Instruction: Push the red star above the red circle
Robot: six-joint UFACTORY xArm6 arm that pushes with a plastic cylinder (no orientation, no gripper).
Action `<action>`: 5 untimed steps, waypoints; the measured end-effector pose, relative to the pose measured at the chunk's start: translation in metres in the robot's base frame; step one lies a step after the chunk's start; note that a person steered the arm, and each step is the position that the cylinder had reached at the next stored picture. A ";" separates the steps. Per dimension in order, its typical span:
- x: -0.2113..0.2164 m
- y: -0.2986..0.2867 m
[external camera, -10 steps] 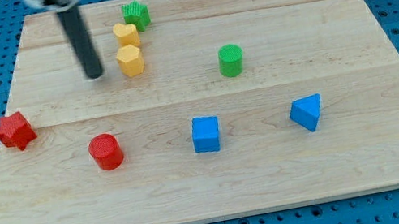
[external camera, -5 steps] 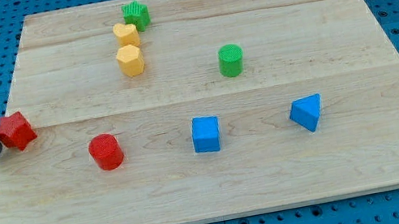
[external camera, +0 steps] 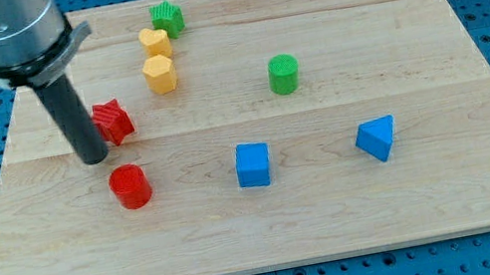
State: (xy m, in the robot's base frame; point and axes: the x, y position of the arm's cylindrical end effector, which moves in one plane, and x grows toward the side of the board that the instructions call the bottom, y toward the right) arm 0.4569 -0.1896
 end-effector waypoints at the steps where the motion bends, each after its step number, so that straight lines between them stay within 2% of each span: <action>1: -0.053 -0.003; 2: -0.084 0.011; 3: -0.033 0.034; 4: -0.064 0.052; 5: -0.059 0.156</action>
